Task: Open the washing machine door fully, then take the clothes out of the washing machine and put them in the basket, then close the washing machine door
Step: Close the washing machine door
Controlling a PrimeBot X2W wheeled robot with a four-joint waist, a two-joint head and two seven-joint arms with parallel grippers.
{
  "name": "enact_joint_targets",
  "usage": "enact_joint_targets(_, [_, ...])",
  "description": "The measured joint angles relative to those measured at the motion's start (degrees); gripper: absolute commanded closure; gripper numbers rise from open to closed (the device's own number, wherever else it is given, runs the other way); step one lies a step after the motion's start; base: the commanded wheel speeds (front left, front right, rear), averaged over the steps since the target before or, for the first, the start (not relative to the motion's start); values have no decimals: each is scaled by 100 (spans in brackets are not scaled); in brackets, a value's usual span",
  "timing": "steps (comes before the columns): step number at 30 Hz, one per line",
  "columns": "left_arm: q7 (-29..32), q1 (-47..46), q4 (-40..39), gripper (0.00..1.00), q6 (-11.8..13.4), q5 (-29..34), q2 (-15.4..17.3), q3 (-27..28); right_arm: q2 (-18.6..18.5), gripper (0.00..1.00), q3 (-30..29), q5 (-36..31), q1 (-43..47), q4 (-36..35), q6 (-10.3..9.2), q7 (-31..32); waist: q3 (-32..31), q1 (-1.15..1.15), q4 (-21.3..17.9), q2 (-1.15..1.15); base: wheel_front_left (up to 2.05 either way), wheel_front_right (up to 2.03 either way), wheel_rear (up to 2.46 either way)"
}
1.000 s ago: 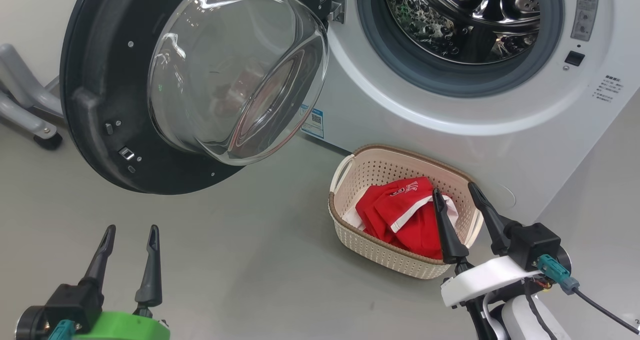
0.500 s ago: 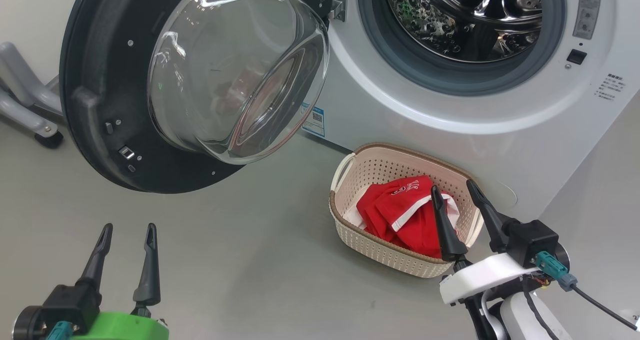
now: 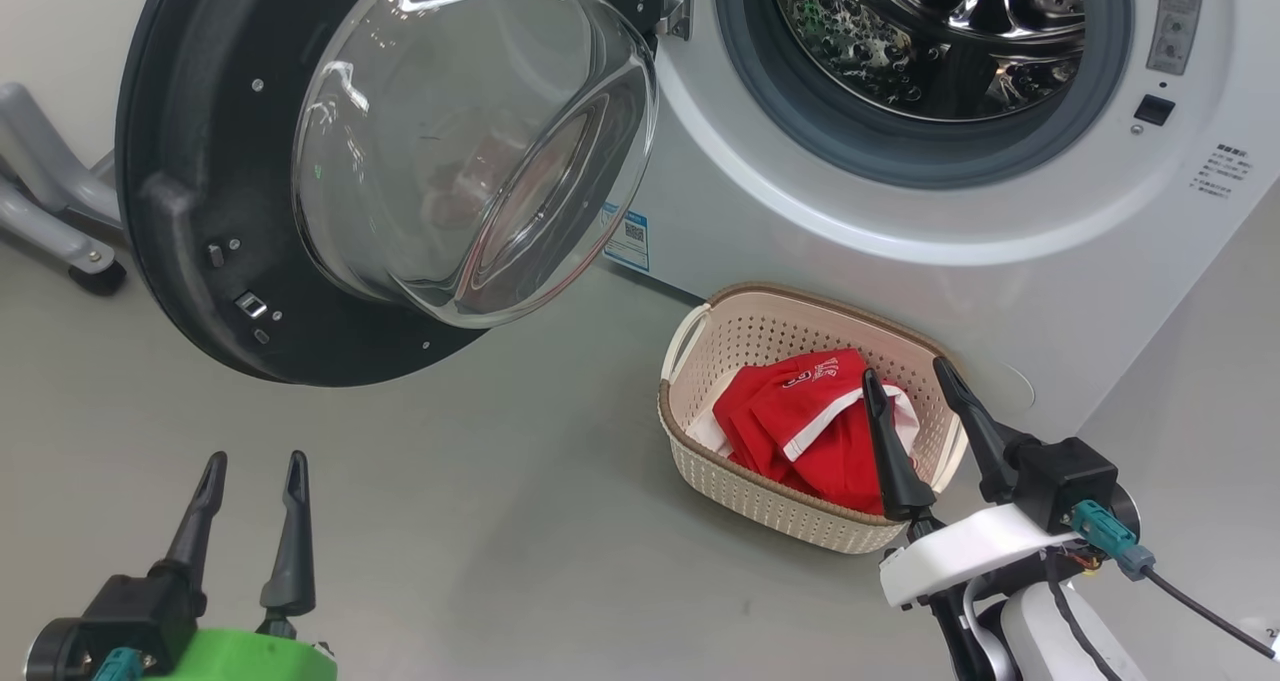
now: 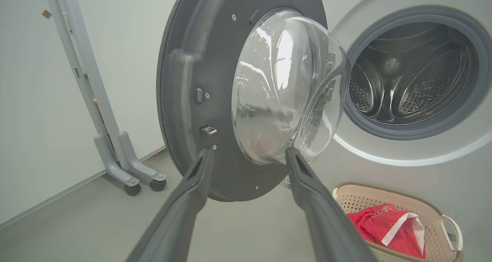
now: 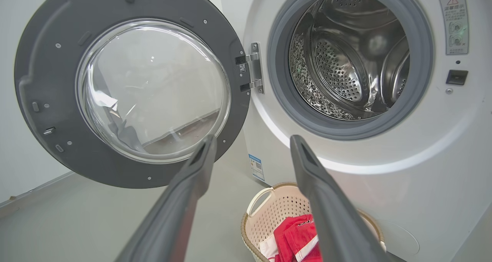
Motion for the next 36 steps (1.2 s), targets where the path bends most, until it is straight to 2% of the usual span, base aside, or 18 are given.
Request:
enact_joint_targets(1, [0,0,0,69,0,0,0,0,0,0,0,0,0,0,0,0,0,0,0,0,0,0,0])
enact_joint_targets(2, [0,2,-2,69,0,-15,-1,-1,0,0,-11,0,-1,0,0,0,12,0,-1,0,0,0,0])
enact_joint_targets(3, [0,3,-2,100,0,-15,-1,-1,0,0,-16,0,-2,0,0,0,17,0,-1,0,0,0,0])
enact_joint_targets(22, [0,5,-24,100,-8,-180,12,92,-3,0,-48,-18,-5,31,0,0,84,0,-25,0,0,0,0])
enact_joint_targets(33, [26,-420,-194,100,-51,-682,371,716,-60,0,-88,-126,1,-53,-8,0,284,0,-51,0,0,0,0])
enact_joint_targets(36, [83,-529,-234,100,-63,-836,577,996,-87,0,-94,-131,3,-59,-9,0,307,0,-99,0,0,0,0])
